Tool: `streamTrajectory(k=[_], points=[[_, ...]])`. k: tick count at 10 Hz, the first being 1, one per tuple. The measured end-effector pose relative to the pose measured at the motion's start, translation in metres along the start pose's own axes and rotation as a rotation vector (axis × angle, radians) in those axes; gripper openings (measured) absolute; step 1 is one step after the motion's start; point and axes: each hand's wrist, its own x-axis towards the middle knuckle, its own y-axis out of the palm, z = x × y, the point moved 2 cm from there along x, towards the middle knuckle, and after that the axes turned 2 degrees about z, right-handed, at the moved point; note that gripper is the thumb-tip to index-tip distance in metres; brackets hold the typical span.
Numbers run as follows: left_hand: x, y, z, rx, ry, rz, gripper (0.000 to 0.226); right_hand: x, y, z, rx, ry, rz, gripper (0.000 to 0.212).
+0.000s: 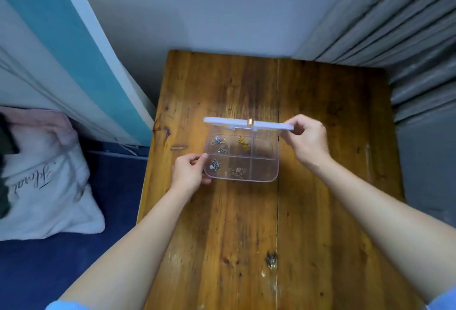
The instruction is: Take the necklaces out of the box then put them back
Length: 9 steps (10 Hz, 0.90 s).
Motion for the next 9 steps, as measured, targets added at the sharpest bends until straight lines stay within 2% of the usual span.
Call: streamTrajectory(k=[2,3,4,5,6,8,9], points=[[-0.003,-0.001,-0.002,0.01,-0.074,0.069,0.024,-0.044,0.01,-0.021,-0.381,-0.337,0.125,0.031],[-0.004,-0.001,-0.003,-0.052,-0.094,0.091,0.03,-0.052,0.014,-0.027,-0.443,-0.405,0.153,0.03],[-0.008,-0.001,-0.002,-0.014,-0.042,0.085,0.031,-0.058,0.018,-0.037,-0.5,-0.408,0.177,0.027],[-0.011,0.002,0.002,0.105,0.084,0.119,0.034,-0.063,0.022,-0.044,-0.489,-0.335,0.184,0.032],[-0.013,0.003,0.003,0.232,0.129,0.091,0.041,-0.068,0.028,-0.048,-0.424,-0.278,0.172,0.036],[-0.022,0.007,0.002,0.464,0.211,0.094,0.039,-0.062,0.028,-0.047,-0.395,-0.222,0.191,0.04],[-0.026,0.009,0.0,0.547,0.286,0.1,0.042,-0.057,0.021,-0.036,-0.473,-0.211,0.213,0.042]])
